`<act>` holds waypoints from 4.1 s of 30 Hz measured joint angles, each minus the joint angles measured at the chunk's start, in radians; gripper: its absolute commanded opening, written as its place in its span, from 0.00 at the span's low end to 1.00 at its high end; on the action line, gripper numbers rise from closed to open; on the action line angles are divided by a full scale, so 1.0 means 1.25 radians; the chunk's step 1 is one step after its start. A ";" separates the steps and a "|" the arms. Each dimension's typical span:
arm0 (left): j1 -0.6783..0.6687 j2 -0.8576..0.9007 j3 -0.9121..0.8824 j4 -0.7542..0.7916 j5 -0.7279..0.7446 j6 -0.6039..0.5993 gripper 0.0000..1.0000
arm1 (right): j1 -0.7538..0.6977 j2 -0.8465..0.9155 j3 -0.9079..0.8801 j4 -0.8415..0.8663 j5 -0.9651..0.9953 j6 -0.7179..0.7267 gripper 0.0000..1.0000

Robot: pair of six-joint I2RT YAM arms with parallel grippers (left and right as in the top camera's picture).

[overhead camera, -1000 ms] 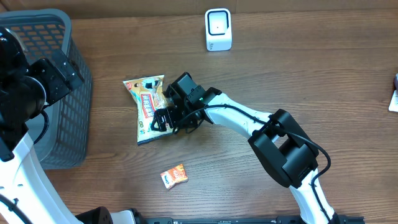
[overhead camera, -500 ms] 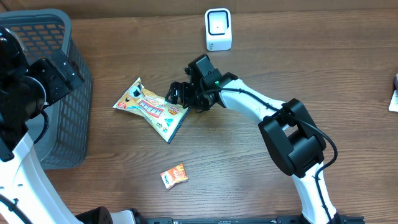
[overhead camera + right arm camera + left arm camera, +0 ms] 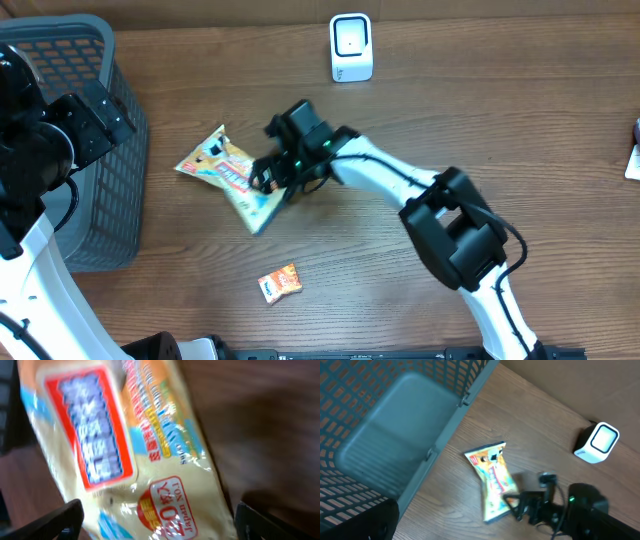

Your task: Scan the item barcode

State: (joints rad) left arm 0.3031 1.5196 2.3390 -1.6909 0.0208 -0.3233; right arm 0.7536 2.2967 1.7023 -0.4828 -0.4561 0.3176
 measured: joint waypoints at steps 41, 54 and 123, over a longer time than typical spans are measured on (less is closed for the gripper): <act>0.000 0.000 0.000 0.004 0.055 -0.012 1.00 | -0.097 0.027 0.117 -0.153 -0.118 0.066 1.00; -0.229 0.042 -0.455 0.107 0.183 0.065 0.47 | -0.363 0.024 0.119 -0.384 -0.138 0.126 1.00; -0.305 0.423 -0.660 0.490 0.096 -0.077 0.29 | -0.150 -0.210 -0.266 -0.020 -0.013 0.259 1.00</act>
State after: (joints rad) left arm -0.0788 2.0480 1.5143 -1.0782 0.1406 -0.4191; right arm 0.5655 2.0338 1.3705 -0.5079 -0.4725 0.6418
